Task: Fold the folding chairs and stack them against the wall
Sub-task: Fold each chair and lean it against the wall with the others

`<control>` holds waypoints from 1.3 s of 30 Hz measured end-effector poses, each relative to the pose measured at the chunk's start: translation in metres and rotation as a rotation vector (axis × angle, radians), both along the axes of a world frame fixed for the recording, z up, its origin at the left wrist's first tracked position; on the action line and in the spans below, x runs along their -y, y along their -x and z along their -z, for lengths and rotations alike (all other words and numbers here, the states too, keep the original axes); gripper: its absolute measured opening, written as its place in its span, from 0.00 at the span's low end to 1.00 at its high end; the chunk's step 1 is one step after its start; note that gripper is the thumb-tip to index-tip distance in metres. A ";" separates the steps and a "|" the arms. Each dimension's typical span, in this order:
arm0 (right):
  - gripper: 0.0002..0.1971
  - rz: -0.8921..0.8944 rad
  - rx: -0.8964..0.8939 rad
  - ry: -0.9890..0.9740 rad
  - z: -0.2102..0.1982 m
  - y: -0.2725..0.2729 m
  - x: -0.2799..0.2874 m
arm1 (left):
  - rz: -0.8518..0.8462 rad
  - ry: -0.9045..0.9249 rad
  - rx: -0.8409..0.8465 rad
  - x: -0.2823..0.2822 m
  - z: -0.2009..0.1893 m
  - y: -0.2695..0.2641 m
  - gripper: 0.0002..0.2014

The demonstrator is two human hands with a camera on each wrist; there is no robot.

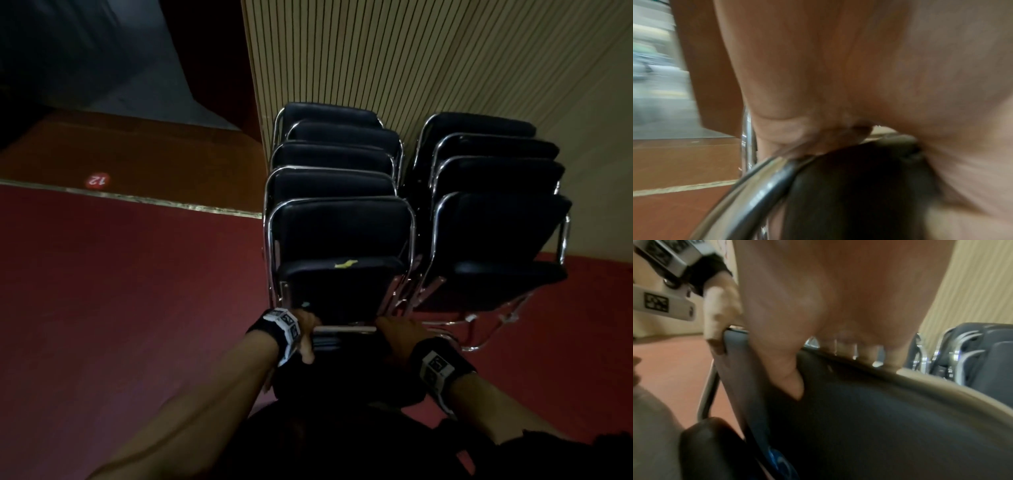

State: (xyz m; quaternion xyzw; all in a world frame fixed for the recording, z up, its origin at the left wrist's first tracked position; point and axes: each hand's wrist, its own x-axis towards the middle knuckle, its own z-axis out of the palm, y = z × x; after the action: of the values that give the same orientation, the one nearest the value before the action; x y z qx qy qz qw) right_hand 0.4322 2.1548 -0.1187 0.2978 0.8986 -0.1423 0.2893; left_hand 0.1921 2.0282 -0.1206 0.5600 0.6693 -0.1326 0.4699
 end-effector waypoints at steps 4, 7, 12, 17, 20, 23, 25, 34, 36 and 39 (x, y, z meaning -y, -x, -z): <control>0.36 -0.022 -0.163 -0.109 0.003 0.020 -0.041 | -0.131 -0.075 -0.134 -0.027 0.003 0.043 0.31; 0.39 -0.022 -0.216 -0.150 0.005 0.047 -0.066 | -0.216 -0.202 -0.258 -0.032 0.005 0.067 0.35; 0.37 -0.031 -0.177 -0.203 0.010 0.095 -0.072 | -0.439 -0.233 -0.363 -0.024 0.011 0.088 0.42; 0.37 0.106 -0.144 -0.193 0.008 0.117 -0.075 | -0.446 -0.380 -0.282 -0.015 0.008 0.087 0.42; 0.37 0.138 -0.117 -0.153 0.006 0.122 -0.077 | -0.302 -0.500 -0.220 -0.029 0.007 0.084 0.38; 0.34 0.202 -0.047 -0.097 0.007 0.123 -0.061 | -0.183 -0.489 -0.171 -0.045 0.007 0.087 0.34; 0.31 0.235 -0.005 -0.069 0.012 0.119 -0.043 | -0.108 -0.425 -0.117 -0.048 0.009 0.085 0.30; 0.23 0.654 0.038 -0.010 0.005 0.054 0.072 | 0.356 -0.161 -0.004 -0.032 0.031 0.059 0.17; 0.24 0.781 0.052 0.024 0.006 0.024 0.102 | 0.451 -0.145 0.038 -0.025 0.031 0.030 0.16; 0.24 0.928 0.076 0.012 -0.011 -0.014 0.145 | 0.578 -0.204 0.131 -0.026 0.021 -0.022 0.15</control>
State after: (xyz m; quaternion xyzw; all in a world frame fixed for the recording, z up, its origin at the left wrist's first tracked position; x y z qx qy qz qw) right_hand 0.4465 2.0094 -0.1081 0.6716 0.6583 -0.2509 0.2295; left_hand 0.2143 2.0538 -0.1417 0.7788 0.4604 -0.1566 0.3963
